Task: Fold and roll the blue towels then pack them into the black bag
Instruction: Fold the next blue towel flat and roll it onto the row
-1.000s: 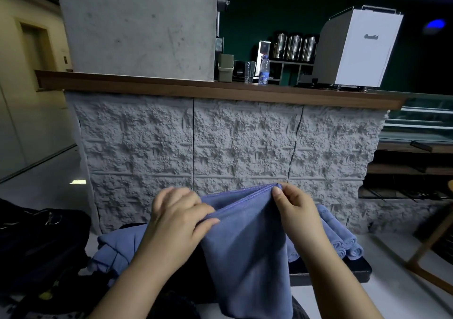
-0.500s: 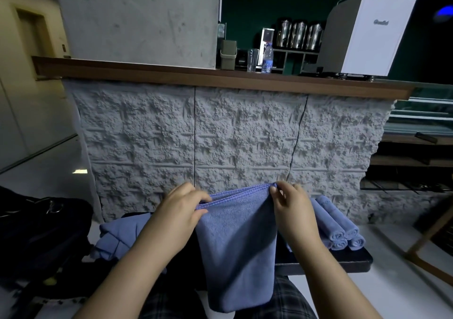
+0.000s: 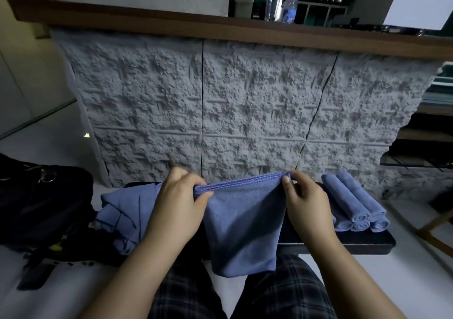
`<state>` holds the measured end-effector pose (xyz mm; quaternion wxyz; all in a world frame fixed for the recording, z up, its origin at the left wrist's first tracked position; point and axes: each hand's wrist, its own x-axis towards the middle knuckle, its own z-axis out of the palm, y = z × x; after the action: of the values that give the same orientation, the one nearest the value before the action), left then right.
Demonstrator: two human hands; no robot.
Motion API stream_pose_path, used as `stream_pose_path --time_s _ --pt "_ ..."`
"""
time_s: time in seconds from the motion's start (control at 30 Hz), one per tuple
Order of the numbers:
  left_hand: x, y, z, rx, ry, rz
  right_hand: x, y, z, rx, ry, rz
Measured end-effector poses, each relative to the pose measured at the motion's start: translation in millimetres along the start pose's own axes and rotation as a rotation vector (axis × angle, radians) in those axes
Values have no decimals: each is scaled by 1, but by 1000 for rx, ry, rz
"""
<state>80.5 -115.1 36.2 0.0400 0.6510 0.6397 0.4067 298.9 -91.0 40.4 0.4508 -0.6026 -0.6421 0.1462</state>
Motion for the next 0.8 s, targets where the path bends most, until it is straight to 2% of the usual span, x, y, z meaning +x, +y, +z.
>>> stream_pose_path --time_s 0.2,0.33,0.43,0.6,0.8 --pt "18 -25 25 -160 -44 -204 21 19 23 103 -41 31" --pt "34 -33 44 -467 -74 -378 36 33 41 173 -53 56" --pt "46 -36 58 -594 -102 -456 48 41 54 298 -64 131" --pt "74 -53 88 -710 -132 -508 71 58 79 373 -85 232" --pt "103 -88 141 -711 -171 -369 108 101 123 297 -193 269"
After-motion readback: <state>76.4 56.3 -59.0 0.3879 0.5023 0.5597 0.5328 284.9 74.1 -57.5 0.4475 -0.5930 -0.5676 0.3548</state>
